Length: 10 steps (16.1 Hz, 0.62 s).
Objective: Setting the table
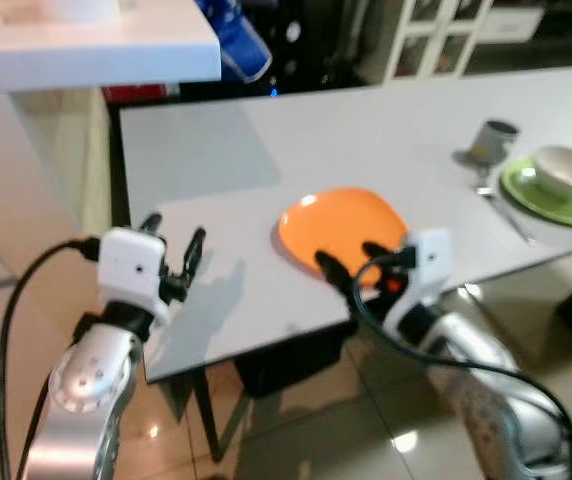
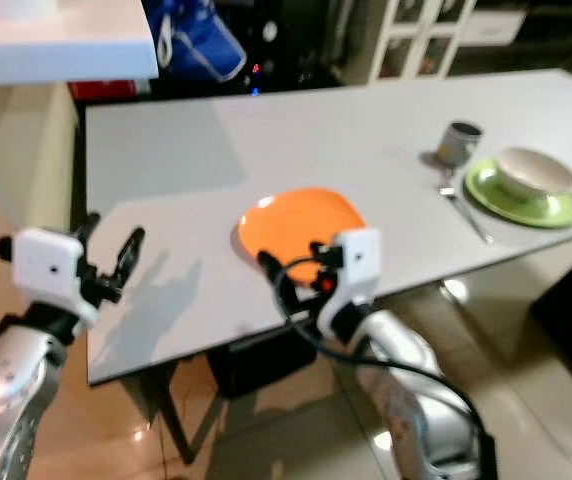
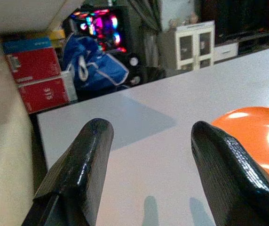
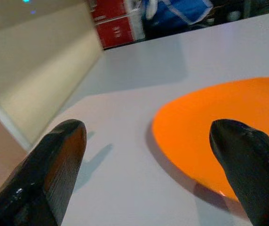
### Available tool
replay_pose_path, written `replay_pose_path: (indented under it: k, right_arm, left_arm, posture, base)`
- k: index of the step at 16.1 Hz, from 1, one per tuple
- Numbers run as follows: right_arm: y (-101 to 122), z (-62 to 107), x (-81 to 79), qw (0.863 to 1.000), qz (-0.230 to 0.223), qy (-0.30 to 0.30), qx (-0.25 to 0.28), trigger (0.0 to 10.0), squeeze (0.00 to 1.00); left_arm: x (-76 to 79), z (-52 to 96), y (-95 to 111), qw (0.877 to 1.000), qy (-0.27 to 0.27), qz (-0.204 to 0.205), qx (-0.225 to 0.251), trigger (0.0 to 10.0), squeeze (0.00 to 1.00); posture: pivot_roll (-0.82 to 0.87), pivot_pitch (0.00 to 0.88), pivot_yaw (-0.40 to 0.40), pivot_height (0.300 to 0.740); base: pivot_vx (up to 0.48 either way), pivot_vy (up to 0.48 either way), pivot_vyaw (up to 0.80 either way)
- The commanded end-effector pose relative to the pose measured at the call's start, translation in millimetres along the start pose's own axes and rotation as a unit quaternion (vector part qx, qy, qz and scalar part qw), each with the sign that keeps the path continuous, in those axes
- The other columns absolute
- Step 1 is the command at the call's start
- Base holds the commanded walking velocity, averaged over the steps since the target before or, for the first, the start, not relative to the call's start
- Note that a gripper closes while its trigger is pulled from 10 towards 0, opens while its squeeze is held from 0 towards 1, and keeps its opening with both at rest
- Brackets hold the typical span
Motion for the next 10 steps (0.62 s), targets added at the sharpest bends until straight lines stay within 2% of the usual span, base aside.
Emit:
replay_pose_path:
  k: [1,3,10]
  right_arm:
    - [0.0,3.5,3.7,1.000,-0.006,-0.003,-0.004,10.0,0.00]
    - [-3.2,5.5,4.4,1.000,0.023,-0.008,-0.015,10.0,0.00]
    - [6.0,4.4,2.7,0.999,0.034,-0.005,0.010,10.0,0.00]
  left_arm:
    - [2.2,2.4,4.9,1.000,-0.005,-0.006,0.002,10.0,0.00]
    - [2.4,3.1,10.0,1.000,-0.010,-0.005,0.009,10.0,0.00]
    - [4.4,1.1,21.0,1.000,-0.020,-0.003,0.021,10.0,0.00]
  posture:
    - [0.07,0.000,-0.041,0.740]
    - [0.07,0.000,-0.042,0.740]
    - [0.07,0.000,-0.030,0.740]
  base:
    - [0.000,0.480,0.00]
    - [0.000,0.480,0.00]
    - [0.000,0.480,0.00]
Point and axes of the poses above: a point about 5 cm out from each wrist's last joint towards the gripper, its own z axis pointing back from the gripper into the wrist, its own y axis along the axis of the wrist's last joint, x = y × z, the point moved 1 cm from there along -z, pointing out of the wrist towards the gripper, and after that the axes turned 11 degrees about z, right-handed, at the moved point
